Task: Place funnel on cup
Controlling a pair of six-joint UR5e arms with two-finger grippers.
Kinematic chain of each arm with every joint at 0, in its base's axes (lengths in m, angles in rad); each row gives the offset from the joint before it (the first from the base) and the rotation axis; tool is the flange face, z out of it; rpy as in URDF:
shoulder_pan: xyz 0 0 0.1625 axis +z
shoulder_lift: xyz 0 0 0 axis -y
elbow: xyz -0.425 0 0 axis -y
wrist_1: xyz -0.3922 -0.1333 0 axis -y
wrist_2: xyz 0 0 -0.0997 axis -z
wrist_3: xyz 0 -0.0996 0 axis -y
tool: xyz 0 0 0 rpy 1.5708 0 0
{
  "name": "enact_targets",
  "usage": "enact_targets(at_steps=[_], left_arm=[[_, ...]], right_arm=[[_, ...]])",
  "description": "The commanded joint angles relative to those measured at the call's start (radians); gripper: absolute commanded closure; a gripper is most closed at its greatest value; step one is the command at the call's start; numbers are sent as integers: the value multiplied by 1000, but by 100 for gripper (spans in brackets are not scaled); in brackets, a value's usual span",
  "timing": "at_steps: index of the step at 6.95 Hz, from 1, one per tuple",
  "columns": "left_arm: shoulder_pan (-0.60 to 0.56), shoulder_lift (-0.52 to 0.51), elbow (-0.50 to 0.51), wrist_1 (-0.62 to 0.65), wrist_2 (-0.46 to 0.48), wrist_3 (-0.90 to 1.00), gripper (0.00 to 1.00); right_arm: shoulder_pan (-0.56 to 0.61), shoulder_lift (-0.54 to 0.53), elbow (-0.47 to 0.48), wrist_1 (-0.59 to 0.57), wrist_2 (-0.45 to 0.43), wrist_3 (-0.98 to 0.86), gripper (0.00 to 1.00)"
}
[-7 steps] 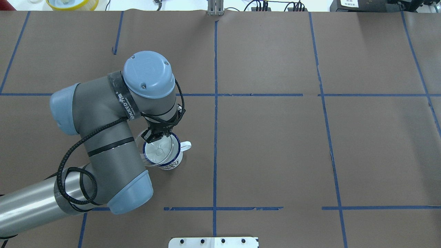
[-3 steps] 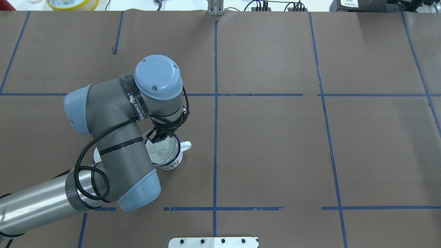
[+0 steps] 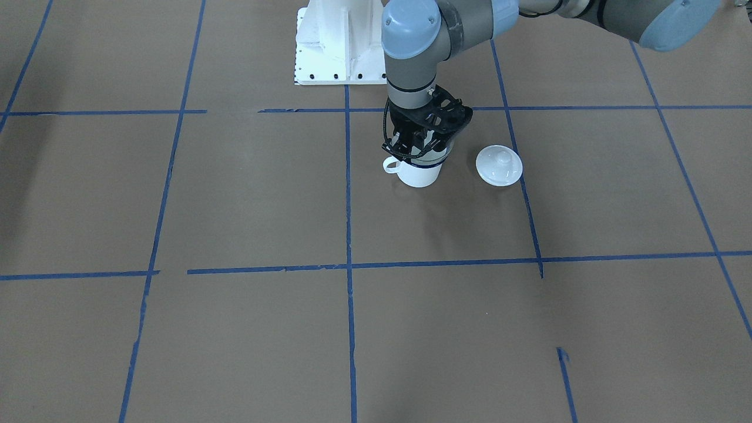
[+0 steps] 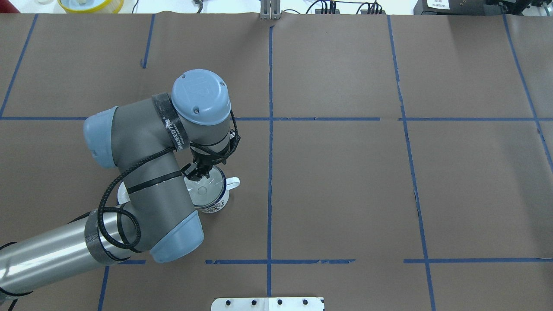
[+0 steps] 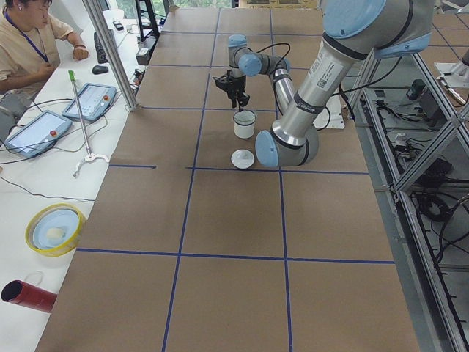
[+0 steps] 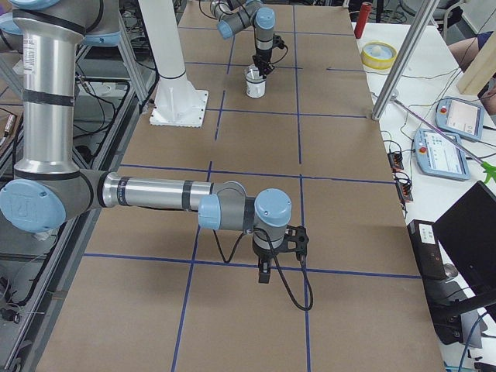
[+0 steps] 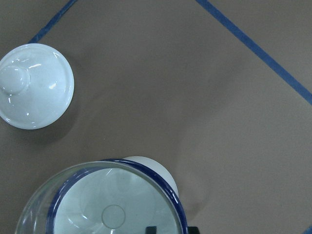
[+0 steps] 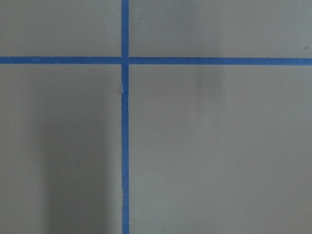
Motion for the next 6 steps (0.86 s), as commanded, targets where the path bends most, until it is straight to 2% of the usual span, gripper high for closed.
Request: enact_targets(at_steps=[1, 3, 4, 6], left_arm=[[-10, 3, -47, 4, 2, 92, 1], [-158, 36, -139, -4, -61, 379, 1], [-238, 79, -147, -47, -149, 520, 1], [-430, 243, -145, -177, -299, 828, 1]], right_arm=[[0, 0, 0, 0, 0, 0, 0], [0, 0, 0, 0, 0, 0, 0], [0, 0, 0, 0, 0, 0, 0], [0, 0, 0, 0, 0, 0, 0]])
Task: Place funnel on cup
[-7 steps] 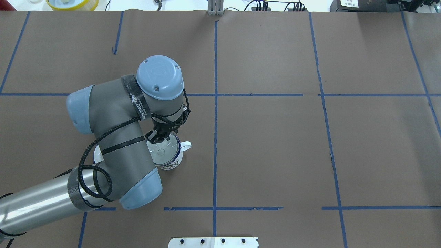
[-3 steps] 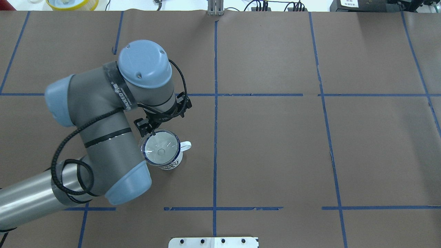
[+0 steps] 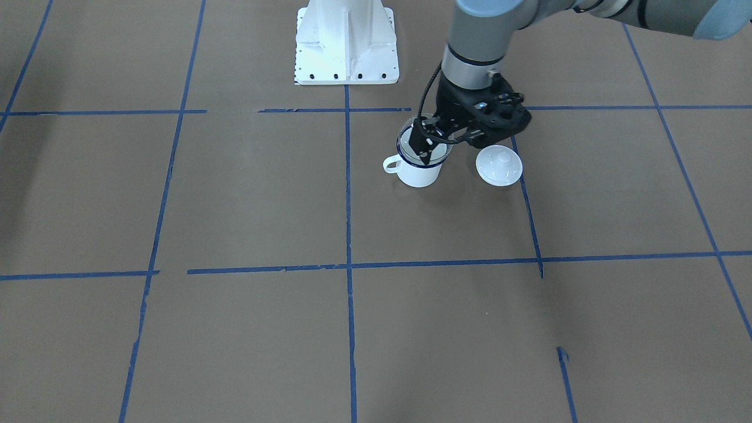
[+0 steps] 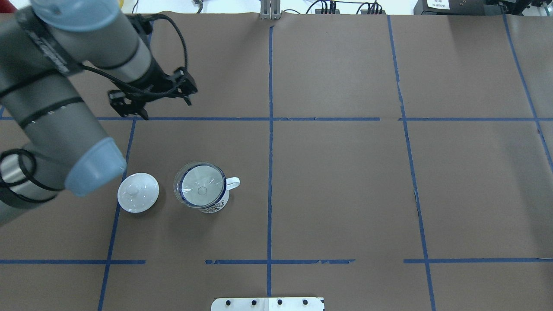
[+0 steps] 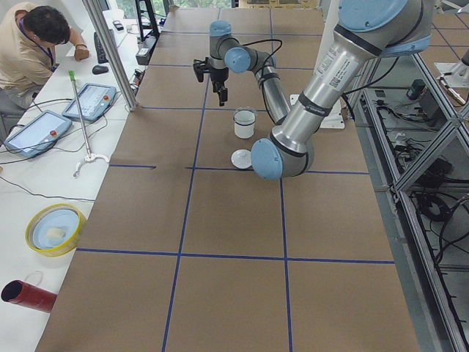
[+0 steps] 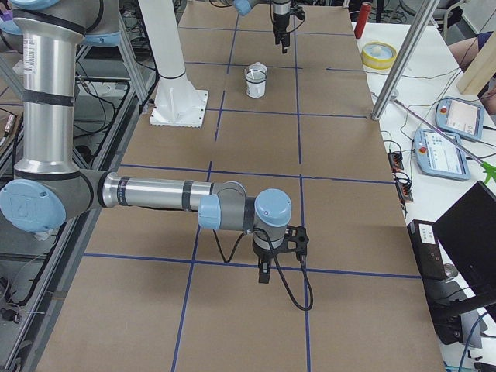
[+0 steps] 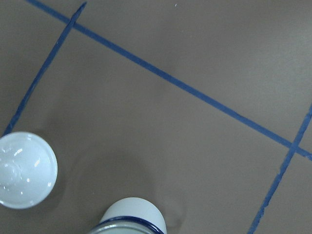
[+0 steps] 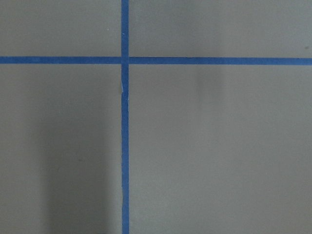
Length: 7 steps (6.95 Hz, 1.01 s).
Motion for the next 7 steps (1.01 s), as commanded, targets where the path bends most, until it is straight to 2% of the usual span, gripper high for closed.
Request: enact_targets(at_steps=[1, 3, 5, 6, 7], left_arm=[[-222, 145, -1, -71, -153, 363, 1], [-433, 310, 28, -73, -218, 769, 0], [-628, 436, 167, -76, -222, 1205, 0], [-725, 469, 230, -74, -223, 1348, 0], [-755, 493, 299, -67, -223, 1437, 0]], right_arm=[[0, 0, 0, 0, 0, 0, 0], [0, 0, 0, 0, 0, 0, 0], [0, 0, 0, 0, 0, 0, 0], [0, 0, 0, 0, 0, 0, 0], [0, 0, 0, 0, 0, 0, 0]])
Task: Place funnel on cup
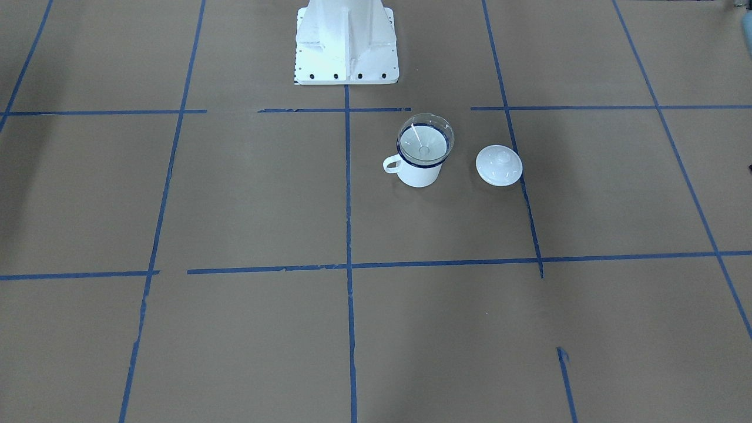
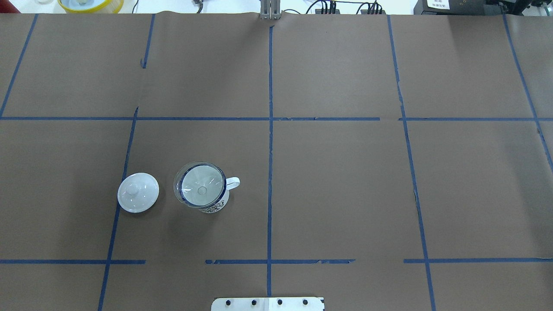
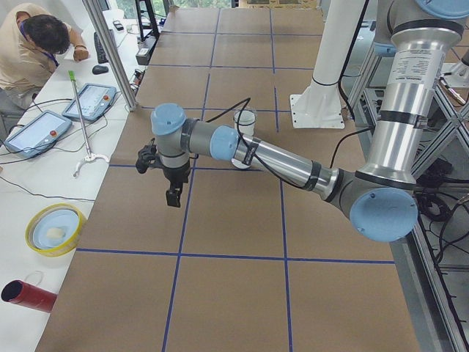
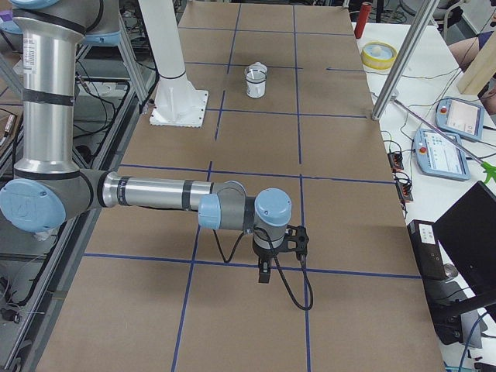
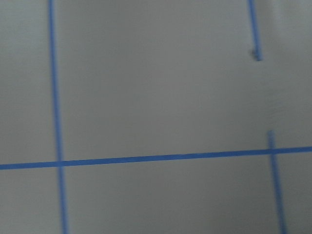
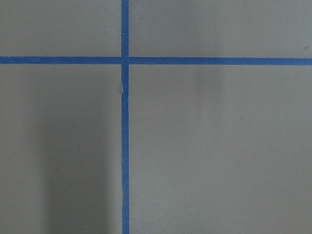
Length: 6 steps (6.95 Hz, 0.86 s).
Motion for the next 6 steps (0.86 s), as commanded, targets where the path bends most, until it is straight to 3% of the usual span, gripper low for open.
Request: enact_targets(at_steps=[1, 3, 4, 6], left_arm=[[-79, 82, 83, 0, -3, 172, 0], [-79, 91, 82, -2, -16, 165, 0], [-79, 92, 80, 0, -105, 163, 0], [-76, 91, 85, -3, -118, 163, 0]], right_arm=[[0, 0, 0, 0, 0, 0, 0], [0, 0, 0, 0, 0, 0, 0], [0, 0, 0, 0, 0, 0, 0], [0, 0, 0, 0, 0, 0, 0]])
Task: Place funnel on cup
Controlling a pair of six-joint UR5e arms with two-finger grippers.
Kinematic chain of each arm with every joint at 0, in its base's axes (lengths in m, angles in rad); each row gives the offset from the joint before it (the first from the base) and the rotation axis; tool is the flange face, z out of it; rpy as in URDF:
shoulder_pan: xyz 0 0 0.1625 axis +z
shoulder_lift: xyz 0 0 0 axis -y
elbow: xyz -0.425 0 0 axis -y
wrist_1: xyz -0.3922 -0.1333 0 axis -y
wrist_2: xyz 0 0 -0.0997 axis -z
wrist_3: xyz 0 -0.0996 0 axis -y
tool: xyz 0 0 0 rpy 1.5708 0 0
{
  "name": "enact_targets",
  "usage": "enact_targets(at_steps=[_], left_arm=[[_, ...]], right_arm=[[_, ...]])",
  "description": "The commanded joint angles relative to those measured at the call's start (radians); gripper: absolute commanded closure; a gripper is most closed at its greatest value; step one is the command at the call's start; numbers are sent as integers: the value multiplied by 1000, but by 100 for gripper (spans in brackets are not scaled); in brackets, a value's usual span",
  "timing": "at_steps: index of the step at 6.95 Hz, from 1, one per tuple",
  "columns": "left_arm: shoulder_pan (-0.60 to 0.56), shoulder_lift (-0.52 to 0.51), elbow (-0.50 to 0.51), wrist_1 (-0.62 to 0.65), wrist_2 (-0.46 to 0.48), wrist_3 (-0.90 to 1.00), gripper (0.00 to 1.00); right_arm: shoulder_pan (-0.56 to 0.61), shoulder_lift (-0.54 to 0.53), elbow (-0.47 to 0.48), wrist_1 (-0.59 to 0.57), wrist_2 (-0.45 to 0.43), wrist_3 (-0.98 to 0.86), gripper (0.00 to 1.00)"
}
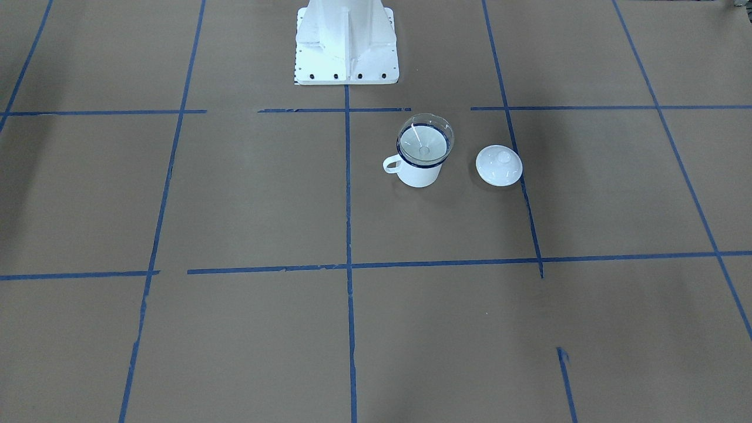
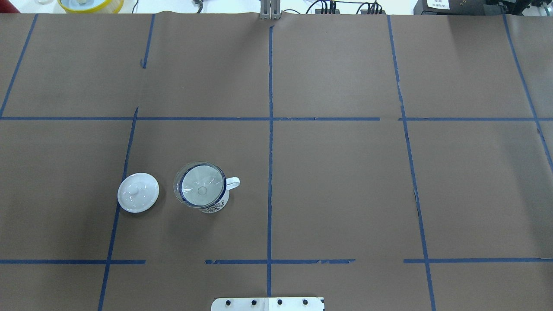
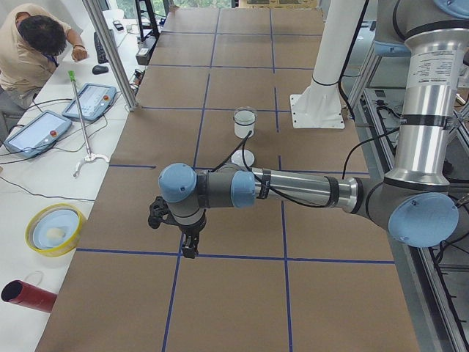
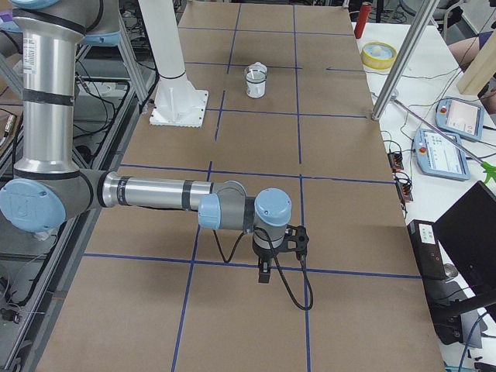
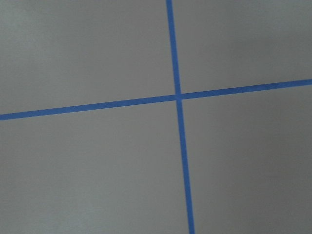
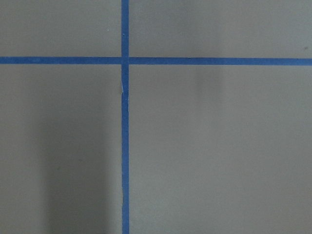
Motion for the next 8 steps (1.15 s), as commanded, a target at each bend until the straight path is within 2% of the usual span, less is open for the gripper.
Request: enact_targets(at_steps=[1, 8], left_arm=[[4, -20, 12, 2, -8, -5, 0], [2, -31, -4, 8, -5, -1, 0]], right_arm=[[0, 0, 0, 0, 0, 0, 0], [0, 0, 0, 0, 0, 0, 0]])
